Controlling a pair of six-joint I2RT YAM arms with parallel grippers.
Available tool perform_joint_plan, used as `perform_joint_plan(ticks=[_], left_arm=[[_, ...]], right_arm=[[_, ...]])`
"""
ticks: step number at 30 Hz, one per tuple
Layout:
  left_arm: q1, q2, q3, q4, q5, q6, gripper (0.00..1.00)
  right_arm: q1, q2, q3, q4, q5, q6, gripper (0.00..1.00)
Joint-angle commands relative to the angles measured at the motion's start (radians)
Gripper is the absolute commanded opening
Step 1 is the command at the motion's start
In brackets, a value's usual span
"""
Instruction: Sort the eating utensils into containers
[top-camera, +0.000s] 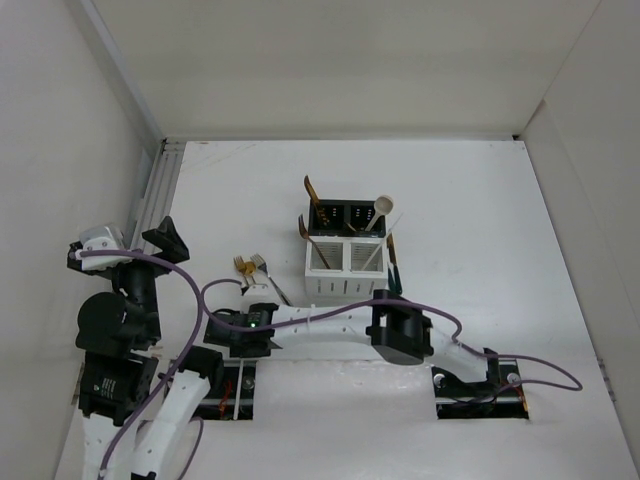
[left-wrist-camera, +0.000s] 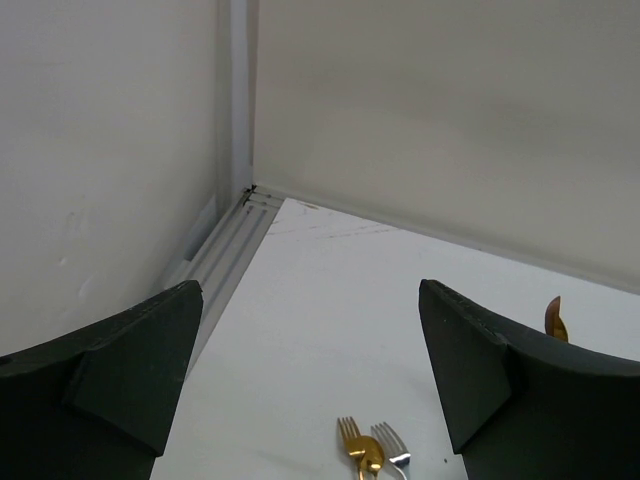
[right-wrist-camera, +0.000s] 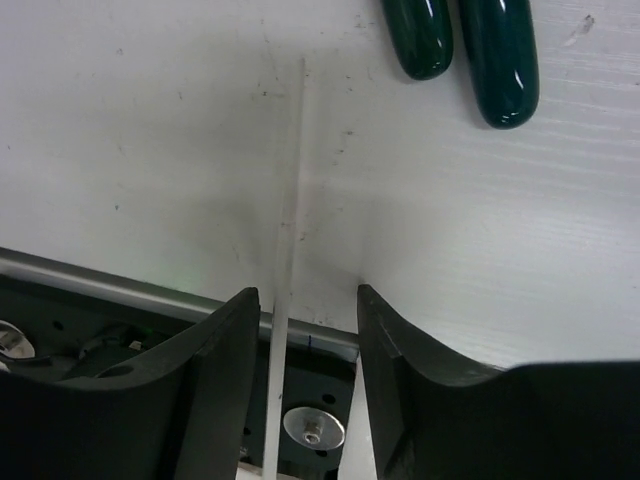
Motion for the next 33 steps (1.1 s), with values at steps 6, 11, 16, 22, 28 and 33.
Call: perform_joint_plan(ticks=[6, 11, 16, 22, 28, 33], left_arm=[[-0.008, -0.005, 0.018, 0.013, 0.003, -0.061, 0.87], [-0.018, -0.014, 0.008, 0.002, -0.006, -0.061, 0.87], [-0.018, -0.014, -0.001, -0.007, -0.015, -0.070, 0.87], [-0.018, -0.014, -0.001, -0.007, -0.024, -0.070, 0.87], [-0.018, 0.004, -0.001, -0.007, -0.015, -0.070, 0.87], [-0.018, 0.032, 0.020, 0.003, -0.006, -0.070, 0.87]], right_arm=[[0.022, 0.068, 0.080, -0.146, -0.033, 0.034, 0.46], [0.022, 0.088, 0.071, -0.128, -0.033, 0.044, 0.36], [0.022, 0.098, 0.056, -0.128, -0.033, 0.032, 0.09], [0.022, 0.056, 0.022, -0.128, 0.049, 0.052, 0.00], [0.022, -0.106, 0.002, -0.080, 0.248, -0.034, 0.00], [0.022, -0.324, -0.041, -0.080, 0.462, -0.095, 0.00]])
